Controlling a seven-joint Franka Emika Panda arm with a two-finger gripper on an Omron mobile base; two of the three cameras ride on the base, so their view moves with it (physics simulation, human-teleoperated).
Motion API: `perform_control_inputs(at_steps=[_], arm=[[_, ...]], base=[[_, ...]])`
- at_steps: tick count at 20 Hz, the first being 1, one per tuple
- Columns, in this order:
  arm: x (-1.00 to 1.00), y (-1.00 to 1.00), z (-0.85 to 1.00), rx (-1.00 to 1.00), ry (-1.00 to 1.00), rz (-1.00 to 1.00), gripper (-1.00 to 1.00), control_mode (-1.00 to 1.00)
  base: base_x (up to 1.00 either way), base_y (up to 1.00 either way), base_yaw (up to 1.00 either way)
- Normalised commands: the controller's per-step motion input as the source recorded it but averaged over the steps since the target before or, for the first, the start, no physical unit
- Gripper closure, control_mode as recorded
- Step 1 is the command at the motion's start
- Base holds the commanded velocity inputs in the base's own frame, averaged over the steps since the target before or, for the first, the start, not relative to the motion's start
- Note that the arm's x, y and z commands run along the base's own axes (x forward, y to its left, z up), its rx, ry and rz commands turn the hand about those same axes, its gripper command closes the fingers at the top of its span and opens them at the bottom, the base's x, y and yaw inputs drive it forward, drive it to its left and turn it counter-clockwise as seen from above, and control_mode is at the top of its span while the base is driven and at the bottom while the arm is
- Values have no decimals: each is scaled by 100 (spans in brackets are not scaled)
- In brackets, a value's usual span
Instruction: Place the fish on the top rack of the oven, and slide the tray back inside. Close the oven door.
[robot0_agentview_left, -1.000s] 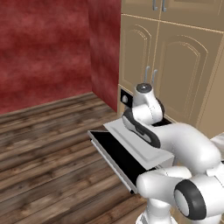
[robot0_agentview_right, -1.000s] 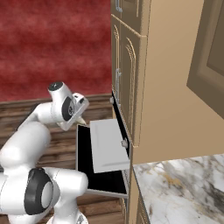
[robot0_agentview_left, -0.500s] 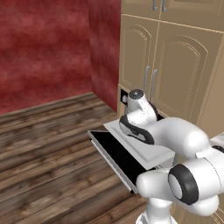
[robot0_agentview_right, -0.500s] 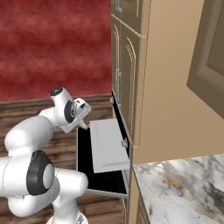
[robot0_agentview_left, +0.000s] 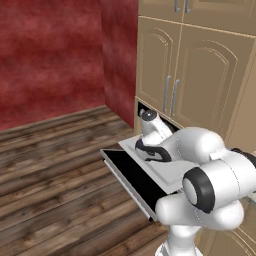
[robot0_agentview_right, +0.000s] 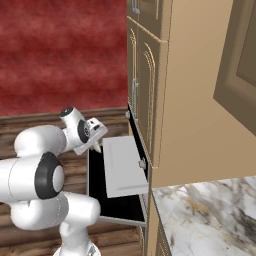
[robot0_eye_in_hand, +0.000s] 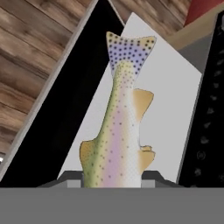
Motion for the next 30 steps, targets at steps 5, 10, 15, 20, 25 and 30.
perform_control_inputs(at_steps=[5,10,15,20,25,30], arm=[[30,-7,-15,0,0,-12,100,-100],[35,-10,-12,0,0,-11,100,-100],[31,-2,-27,0,0,-9,100,-100],[28,0,-33,0,0,-8,100,-100],[37,-1,-24,0,0,-8,100,-100],[35,0,-27,0,0,-7,100,-100]], base=[[0,0,0],[0,0,0],[0,0,0],[0,0,0],[0,0,0],[0,0,0]])
